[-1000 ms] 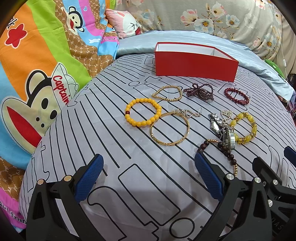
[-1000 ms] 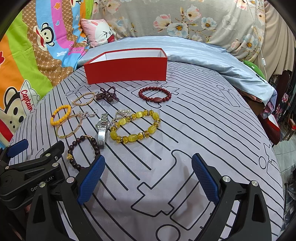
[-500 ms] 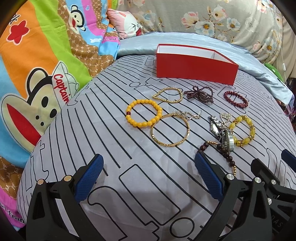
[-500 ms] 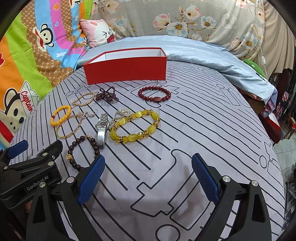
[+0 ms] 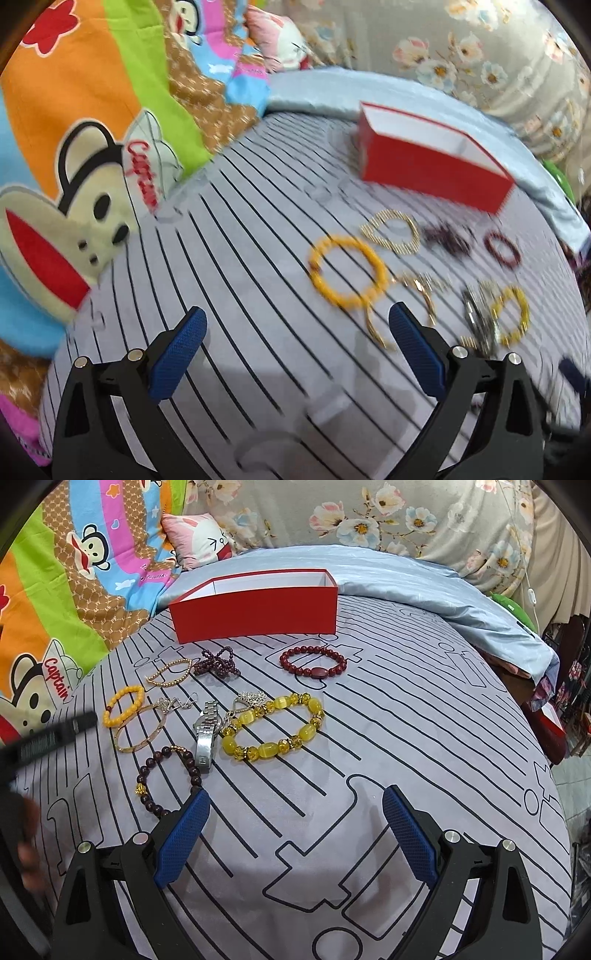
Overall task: Organize jewelry
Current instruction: 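Grasp the orange bead bracelet with the left tool while the right tool grasps the red bead bracelet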
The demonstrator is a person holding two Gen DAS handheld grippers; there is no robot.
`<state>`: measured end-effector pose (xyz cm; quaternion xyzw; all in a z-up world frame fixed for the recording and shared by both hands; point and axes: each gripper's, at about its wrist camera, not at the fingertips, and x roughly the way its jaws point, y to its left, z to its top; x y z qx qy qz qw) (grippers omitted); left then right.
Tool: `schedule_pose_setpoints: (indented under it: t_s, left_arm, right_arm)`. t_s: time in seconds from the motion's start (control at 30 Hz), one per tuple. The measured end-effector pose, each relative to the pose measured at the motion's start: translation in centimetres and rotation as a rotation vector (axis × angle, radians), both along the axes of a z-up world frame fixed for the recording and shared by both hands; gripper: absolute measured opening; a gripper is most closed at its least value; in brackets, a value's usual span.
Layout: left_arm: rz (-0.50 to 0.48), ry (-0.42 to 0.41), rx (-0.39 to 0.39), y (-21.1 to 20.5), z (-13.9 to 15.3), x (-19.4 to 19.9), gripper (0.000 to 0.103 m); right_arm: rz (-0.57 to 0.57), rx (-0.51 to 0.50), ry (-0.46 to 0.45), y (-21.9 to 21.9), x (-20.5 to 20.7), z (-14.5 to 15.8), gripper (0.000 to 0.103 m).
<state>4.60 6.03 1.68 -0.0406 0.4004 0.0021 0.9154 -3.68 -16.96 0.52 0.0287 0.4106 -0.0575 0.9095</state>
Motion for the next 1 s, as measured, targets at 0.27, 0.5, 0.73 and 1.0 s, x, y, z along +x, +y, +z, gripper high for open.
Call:
schedule_pose_setpoints:
  t_s: [0.27,0.5,0.73,1.0]
  left_arm:
    - [-0.017,0.037,0.047,-0.5,-1.3,4.2,0.08]
    - [-0.026,0.072,0.05,-0.5,-2.5,5.4,0.061]
    - [-0.075,0.056,0.042,-1.4,-2.5,5.7,0.031]
    - [-0.11,0.051,0.001,-1.3,-2.4,5.7,0.009]
  right_arm:
    - [-0.014,0.026,0.031,-1.2,1.3,0.2,0.091]
    - [-0.037,0.036,0.013,-3.7,5.0,1.9,0.091]
    - [-0.031,-0.007,0.011,-4.5,10.3,2.2,0.077]
    - [-0.041,0.013,0.074,-5.6,14.9,0.4,0.041]
